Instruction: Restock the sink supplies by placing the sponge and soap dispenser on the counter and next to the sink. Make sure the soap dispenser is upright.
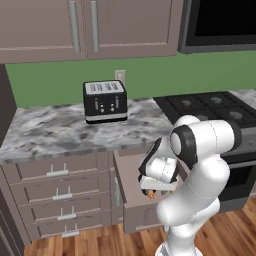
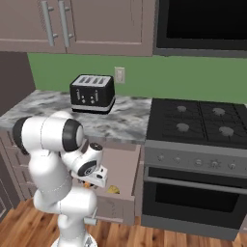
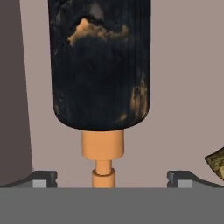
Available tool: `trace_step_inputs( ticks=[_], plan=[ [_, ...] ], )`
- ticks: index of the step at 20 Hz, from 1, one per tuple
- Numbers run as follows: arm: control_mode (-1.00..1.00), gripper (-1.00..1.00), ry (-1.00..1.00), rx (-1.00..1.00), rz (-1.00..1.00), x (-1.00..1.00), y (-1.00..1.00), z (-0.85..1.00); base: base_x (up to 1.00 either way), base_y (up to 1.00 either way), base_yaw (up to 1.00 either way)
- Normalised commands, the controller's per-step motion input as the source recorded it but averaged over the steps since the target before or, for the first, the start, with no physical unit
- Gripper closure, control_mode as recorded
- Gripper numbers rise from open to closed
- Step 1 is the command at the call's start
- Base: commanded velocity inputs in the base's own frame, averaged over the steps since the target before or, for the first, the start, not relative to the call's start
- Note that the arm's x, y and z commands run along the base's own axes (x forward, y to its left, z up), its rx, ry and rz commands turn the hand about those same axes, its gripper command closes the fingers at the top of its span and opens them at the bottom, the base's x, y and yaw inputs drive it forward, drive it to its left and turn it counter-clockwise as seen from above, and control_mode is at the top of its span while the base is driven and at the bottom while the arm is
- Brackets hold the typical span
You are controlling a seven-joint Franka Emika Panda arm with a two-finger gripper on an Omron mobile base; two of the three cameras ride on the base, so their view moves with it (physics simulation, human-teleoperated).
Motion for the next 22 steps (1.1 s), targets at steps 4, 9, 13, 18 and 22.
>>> trace_step_inputs(
  ticks=[4,9,13,18,22],
  plan=[
    [-1.0,-1.0,-0.01,0.0,0.0,0.1,0.01,-0.03,0.0,0.0,0.0],
    [-1.0,-1.0,-0.02,0.0,0.0,0.15,0.03,-0.01,0.0,0.0,0.0],
    [-1.0,-1.0,-0.01,0.0,0.0,0.18,0.0,-0.07,0.0,0.0,0.0],
    [-1.0,-1.0,0.0,0.0,0.0,0.17,0.05,-0.14,0.0,0.0,0.0],
    [-1.0,-1.0,0.0,0.0,0.0,0.02,0.04,-0.12,0.0,0.0,0.0]
  ],
)
